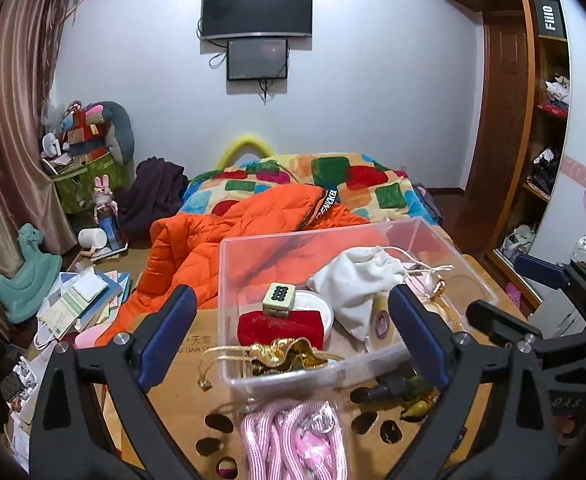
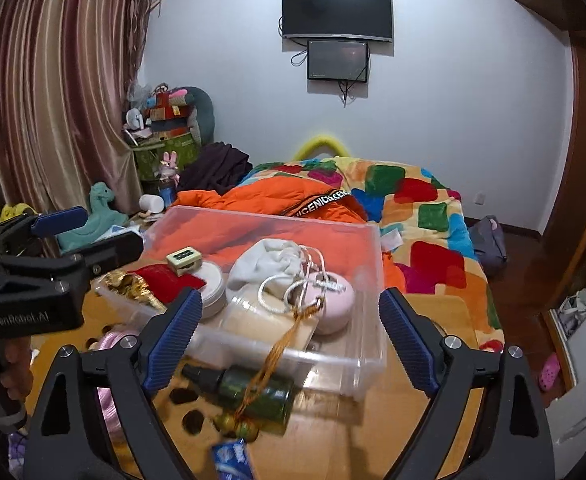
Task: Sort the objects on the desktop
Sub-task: 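Grasp the bagged pink rope with the left tool while the right grasps the blue card pack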
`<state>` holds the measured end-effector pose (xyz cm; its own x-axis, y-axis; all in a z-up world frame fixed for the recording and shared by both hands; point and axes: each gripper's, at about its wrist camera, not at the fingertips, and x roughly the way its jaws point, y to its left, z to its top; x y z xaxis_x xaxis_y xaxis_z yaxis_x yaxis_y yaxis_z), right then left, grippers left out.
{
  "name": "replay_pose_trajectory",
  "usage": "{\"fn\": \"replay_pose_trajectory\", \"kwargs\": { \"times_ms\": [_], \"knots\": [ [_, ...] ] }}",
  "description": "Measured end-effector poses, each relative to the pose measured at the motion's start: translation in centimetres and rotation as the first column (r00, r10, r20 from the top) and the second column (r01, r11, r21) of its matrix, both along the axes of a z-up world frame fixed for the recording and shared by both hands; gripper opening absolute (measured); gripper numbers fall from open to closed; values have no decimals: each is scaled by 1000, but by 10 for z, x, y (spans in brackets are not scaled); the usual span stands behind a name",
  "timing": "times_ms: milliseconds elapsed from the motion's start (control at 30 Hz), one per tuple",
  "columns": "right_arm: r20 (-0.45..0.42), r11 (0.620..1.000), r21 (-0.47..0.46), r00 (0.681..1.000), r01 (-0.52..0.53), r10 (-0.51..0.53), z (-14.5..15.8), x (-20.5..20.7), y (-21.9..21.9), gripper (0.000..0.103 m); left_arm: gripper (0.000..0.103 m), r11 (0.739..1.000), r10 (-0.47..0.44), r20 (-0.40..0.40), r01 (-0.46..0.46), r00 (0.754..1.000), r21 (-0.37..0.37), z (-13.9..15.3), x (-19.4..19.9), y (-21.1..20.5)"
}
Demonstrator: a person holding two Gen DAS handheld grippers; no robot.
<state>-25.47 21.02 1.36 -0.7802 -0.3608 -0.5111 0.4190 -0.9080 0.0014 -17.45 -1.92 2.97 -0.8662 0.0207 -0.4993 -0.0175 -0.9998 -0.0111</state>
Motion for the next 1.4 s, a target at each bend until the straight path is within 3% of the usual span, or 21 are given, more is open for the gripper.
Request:
{"fn": "replay_pose_trajectory", "kwargs": {
  "times_ms": [100, 267, 567, 967, 1033, 1267, 1400],
  "knots": [
    [-11, 998, 5, 998, 59, -59, 0, 8, 6, 90, 99, 1000, 3, -8, -3, 1000, 11, 1, 10, -3],
    [6, 998, -16, 998, 63, -62, -7, 19, 15, 90, 100, 999, 18, 17, -18, 1000, 28, -7, 23, -9],
    [84, 999, -13, 995, 51, -50, -37, 30, 30, 91, 100, 998, 45, 108, -50, 993, 44, -45, 45, -18],
    [164, 995, 57, 984, -78, 68, -79, 56, 16, 89, 100, 996, 11, 246, -32, 969, 83, -98, 46, -1],
    [168, 993, 67, 982, -95, 83, -83, 58, 12, 86, 100, 996, 17, 264, -39, 964, 80, -103, 42, 0],
    [223, 986, 74, 966, -151, 131, -96, 59, 5, 62, 100, 991, 70, 345, -104, 936, 80, -120, 29, -3],
    [251, 985, 62, 957, -163, 142, -103, 57, 2, 52, 100, 995, 71, 348, -92, 935, 44, -120, 25, 7]
  ]
}}
